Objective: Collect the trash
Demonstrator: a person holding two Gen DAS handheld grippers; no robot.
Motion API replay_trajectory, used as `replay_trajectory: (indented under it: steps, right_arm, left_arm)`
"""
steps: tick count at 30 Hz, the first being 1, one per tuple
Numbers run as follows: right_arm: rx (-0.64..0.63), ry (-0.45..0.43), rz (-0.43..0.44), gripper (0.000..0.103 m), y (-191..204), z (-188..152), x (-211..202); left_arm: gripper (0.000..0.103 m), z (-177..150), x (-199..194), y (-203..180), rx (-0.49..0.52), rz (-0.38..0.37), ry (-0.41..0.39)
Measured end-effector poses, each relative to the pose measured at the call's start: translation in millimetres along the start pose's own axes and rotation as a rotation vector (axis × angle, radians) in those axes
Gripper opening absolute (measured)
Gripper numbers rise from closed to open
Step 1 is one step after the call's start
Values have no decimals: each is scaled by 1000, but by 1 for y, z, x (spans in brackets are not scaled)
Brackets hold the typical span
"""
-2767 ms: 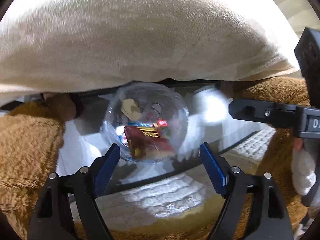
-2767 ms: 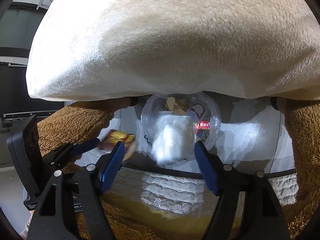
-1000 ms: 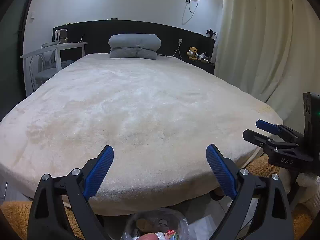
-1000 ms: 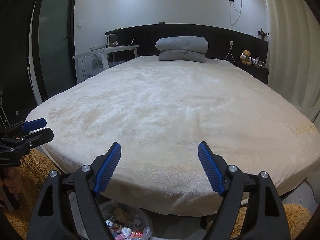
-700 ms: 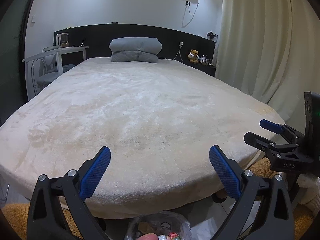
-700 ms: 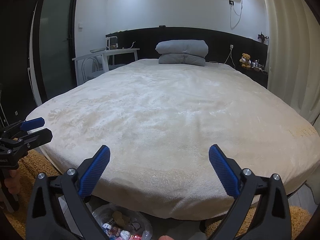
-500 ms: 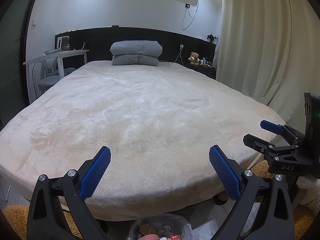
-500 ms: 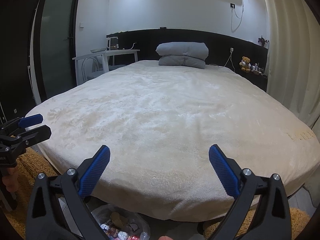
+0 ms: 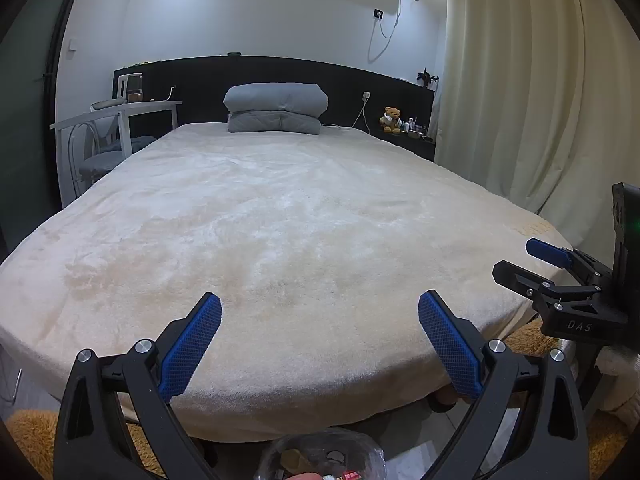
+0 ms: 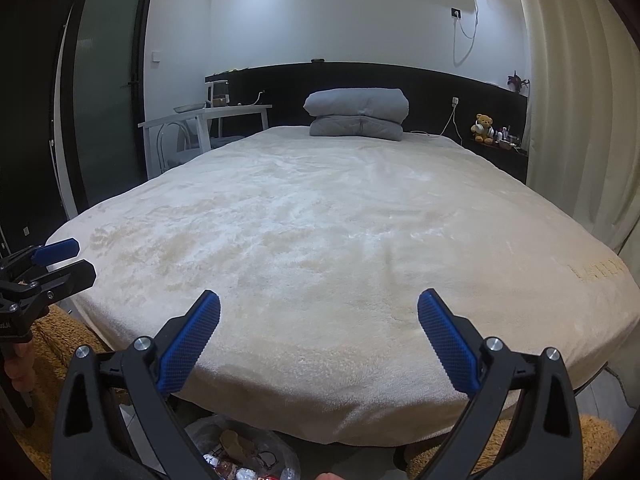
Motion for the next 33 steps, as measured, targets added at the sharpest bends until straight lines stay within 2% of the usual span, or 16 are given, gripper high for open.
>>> replay_trajectory:
  steps: [33]
  right_arm:
    - [-12,11,-4,98,2,-1,1]
  left_arm:
    - [97,1,0,0,4,-3,-1]
Point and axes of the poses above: each gripper's, at about its wrist camera, not at the fingertips, and x roughly the way its jaws point, y to its left, z to its top, the point moved 2 cm from there along x, roughly the way its jaws point, and after that the axes turned 4 degrees about x, right-handed, at the moved point
